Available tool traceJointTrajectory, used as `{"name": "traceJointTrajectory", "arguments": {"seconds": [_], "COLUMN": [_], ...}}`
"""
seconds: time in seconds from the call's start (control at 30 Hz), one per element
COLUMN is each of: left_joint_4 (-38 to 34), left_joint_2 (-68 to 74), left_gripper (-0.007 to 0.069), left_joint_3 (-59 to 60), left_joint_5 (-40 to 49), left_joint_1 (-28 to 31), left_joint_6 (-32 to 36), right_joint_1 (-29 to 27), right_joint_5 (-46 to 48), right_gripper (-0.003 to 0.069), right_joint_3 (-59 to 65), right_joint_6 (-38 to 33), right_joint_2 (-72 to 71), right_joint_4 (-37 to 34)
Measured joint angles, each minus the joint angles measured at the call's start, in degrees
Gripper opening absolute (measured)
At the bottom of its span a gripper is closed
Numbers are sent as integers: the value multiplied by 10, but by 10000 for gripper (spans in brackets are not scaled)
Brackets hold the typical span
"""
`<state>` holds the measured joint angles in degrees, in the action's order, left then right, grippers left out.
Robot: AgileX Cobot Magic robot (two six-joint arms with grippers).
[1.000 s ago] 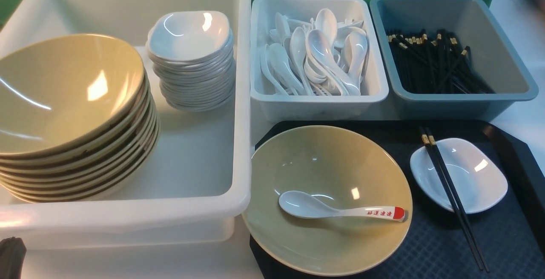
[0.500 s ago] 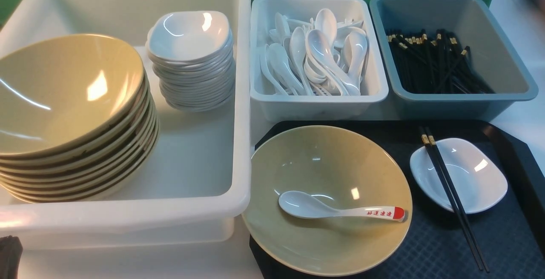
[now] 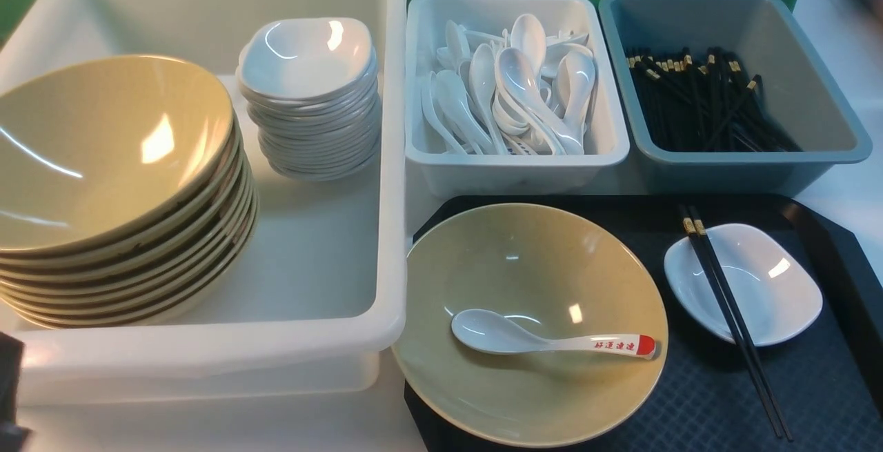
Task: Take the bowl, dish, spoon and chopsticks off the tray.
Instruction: Use the right arm to grab the chopsticks
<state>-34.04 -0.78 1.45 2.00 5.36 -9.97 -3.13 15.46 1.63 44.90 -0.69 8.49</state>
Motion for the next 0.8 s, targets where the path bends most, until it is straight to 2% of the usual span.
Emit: {"name": "traceJointTrajectory", "arguments": {"seconds": [0.03, 0.07, 0.17, 0.23, 0.3, 0.6, 0.7, 0.8], "left_joint_4": [-49, -59, -195, -252, -287, -299, -284, -209], "left_joint_2": [0, 0, 0, 0, 0, 0, 0, 0], "left_gripper": [-11, -11, -11, -11, -11, -11, -11, -11], "left_joint_3": [0, 0, 0, 0, 0, 0, -12, -62], "left_joint_5": [-20, -25, -70, -87, -96, -95, -51, -4], "left_joint_1": [0, 0, 0, 0, 0, 0, 0, 0], "left_joint_6": [-20, -24, -62, -69, -67, -54, -47, 14], "right_joint_1": [0, 0, 0, 0, 0, 1, 18, 42], "right_joint_5": [-13, -15, -37, -38, -41, -64, -75, -25], "right_gripper": [238, 238, 238, 238, 238, 238, 238, 222], "right_joint_3": [0, 0, 0, 0, 0, 0, -18, -90], "right_joint_6": [73, 97, 233, 249, 234, 167, 89, -6], "right_joint_2": [0, 0, 0, 0, 0, 0, 0, 8], "right_joint_4": [-1, -1, -1, -1, -1, -1, -1, -1]}}
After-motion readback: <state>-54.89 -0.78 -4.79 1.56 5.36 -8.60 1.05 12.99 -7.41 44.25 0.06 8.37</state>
